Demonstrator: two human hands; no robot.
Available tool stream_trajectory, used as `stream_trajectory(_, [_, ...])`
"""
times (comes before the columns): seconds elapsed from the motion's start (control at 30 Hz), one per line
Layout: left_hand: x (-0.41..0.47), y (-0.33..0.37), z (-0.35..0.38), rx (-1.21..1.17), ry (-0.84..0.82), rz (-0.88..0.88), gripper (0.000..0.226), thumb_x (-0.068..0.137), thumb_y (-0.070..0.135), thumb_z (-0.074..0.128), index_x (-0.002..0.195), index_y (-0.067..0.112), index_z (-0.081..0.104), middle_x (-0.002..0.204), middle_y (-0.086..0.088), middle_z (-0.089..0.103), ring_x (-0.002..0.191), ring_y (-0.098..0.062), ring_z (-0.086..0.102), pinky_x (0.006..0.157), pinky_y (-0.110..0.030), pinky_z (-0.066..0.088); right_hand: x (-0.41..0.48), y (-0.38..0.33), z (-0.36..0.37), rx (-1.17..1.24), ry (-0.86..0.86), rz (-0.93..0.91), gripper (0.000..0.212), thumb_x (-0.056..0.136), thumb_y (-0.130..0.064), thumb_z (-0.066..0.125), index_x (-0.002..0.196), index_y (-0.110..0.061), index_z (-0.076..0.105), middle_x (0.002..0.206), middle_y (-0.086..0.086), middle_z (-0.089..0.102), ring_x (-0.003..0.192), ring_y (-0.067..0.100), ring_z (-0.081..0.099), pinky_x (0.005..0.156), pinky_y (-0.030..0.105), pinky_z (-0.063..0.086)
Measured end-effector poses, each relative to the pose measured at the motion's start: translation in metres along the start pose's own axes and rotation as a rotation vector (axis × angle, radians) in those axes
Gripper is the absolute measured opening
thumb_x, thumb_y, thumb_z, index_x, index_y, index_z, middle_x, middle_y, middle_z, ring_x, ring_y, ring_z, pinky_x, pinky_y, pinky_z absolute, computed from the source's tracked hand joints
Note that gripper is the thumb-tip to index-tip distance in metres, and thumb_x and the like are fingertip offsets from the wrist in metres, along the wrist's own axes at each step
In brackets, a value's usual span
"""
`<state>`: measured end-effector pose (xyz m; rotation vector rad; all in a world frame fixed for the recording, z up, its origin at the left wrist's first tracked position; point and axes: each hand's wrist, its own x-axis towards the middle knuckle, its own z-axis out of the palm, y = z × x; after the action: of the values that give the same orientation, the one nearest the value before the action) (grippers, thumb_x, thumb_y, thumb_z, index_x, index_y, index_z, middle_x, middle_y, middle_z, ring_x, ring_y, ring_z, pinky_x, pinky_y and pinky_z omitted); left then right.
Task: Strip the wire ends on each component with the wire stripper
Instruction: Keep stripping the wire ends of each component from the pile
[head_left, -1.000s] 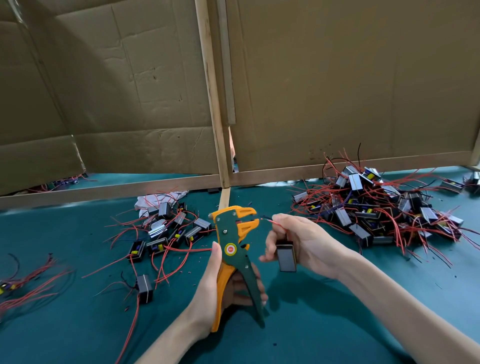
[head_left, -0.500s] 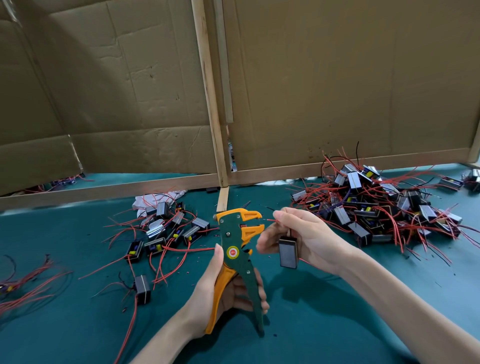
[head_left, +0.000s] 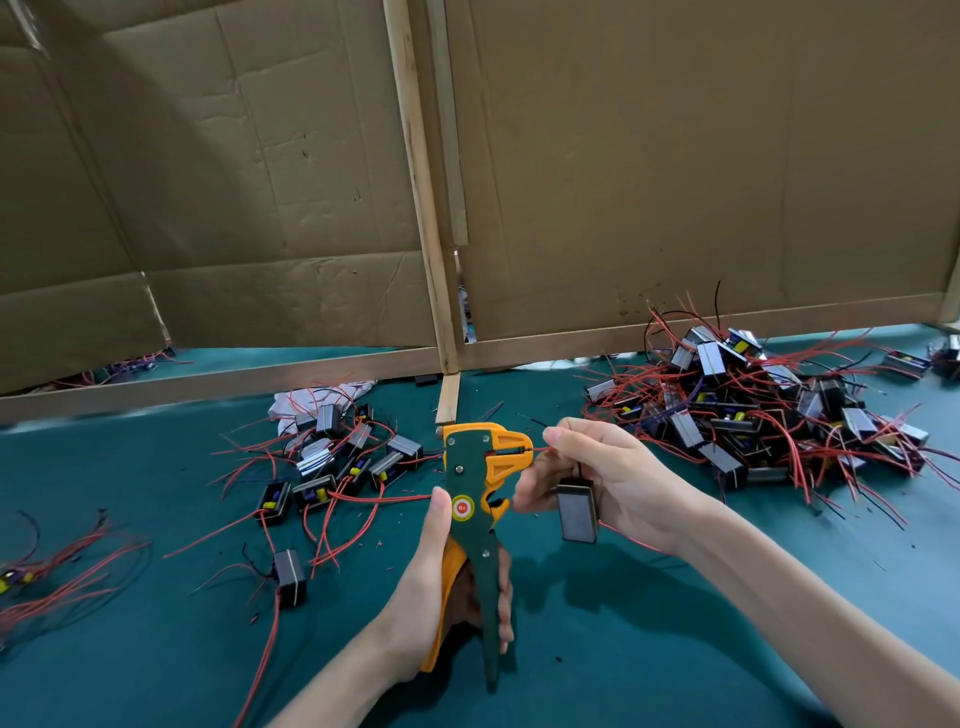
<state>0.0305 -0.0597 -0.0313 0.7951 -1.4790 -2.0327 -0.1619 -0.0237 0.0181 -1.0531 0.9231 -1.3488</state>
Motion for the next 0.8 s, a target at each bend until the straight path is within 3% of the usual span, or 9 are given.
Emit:
stream_trajectory(0.17, [0.014, -0.018, -0.005, 0.076, 0.129, 0.106, 0.086, 0.058, 0.096, 0.031, 0.054, 0.013, 0.054, 0.051, -0.009, 0.045, 0.040, -0.021, 0.043, 0.041, -0.025, 0.039, 0.001, 0.004, 0.000, -0.084, 0.006, 0.008, 0.026, 0.101, -0.018, 0.042, 0.076, -0.011, 0.037, 0.066, 0.017, 0.067, 0.062, 0.030, 0.068, 0.069, 0.038, 0.059])
stream_trajectory(0.3, [0.014, -0.011, -0.004, -0.079, 0.042, 0.130, 0.081, 0.075, 0.078, 0.034, 0.077, 0.006, 0.071, 0.074, -0.023, 0.062, 0.068, -0.035, 0.064, 0.064, -0.042, 0.055, 0.004, 0.005, -0.002, -0.165, 0.069, -0.038, 0.026, 0.103, -0.018, 0.040, 0.078, -0.010, 0.039, 0.056, 0.010, 0.060, 0.054, 0.026, 0.063, 0.079, 0.053, 0.052])
stream_trajectory(0.5, [0.020, -0.006, -0.010, -0.190, 0.097, 0.169, 0.084, 0.081, 0.074, 0.029, 0.082, 0.000, 0.069, 0.081, -0.027, 0.061, 0.075, -0.039, 0.064, 0.071, -0.046, 0.055, 0.006, -0.016, -0.011, -0.383, 0.252, -0.215, 0.026, 0.104, -0.017, 0.040, 0.080, -0.009, 0.040, 0.052, 0.006, 0.057, 0.049, 0.023, 0.053, 0.051, 0.026, 0.046])
stream_trajectory(0.57, [0.020, -0.005, -0.010, -0.212, 0.122, 0.189, 0.084, 0.081, 0.073, 0.031, 0.083, -0.001, 0.069, 0.082, -0.027, 0.061, 0.076, -0.039, 0.065, 0.071, -0.047, 0.055, 0.014, -0.034, -0.021, -0.566, 0.403, -0.305, 0.025, 0.104, -0.019, 0.041, 0.081, -0.011, 0.041, 0.053, 0.004, 0.060, 0.042, 0.016, 0.047, 0.041, 0.021, 0.037])
stream_trajectory(0.67, [0.021, -0.005, -0.011, -0.218, 0.141, 0.209, 0.084, 0.082, 0.073, 0.030, 0.084, -0.001, 0.070, 0.083, -0.027, 0.062, 0.078, -0.038, 0.066, 0.072, -0.046, 0.056, 0.035, -0.059, -0.051, -1.035, 0.631, -0.432, 0.025, 0.104, -0.029, 0.041, 0.086, -0.012, 0.042, 0.064, 0.008, 0.064, 0.054, 0.020, 0.052, 0.052, 0.032, 0.041])
stream_trajectory(0.8, [0.023, -0.005, -0.012, -0.206, 0.166, 0.223, 0.084, 0.083, 0.072, 0.028, 0.085, -0.001, 0.069, 0.084, -0.027, 0.063, 0.078, -0.038, 0.066, 0.073, -0.047, 0.056, 0.060, -0.072, -0.107, -1.526, 0.779, -0.184, 0.027, 0.105, -0.025, 0.039, 0.093, -0.002, 0.044, 0.094, 0.027, 0.061, 0.081, 0.037, 0.049, 0.065, 0.042, 0.037])
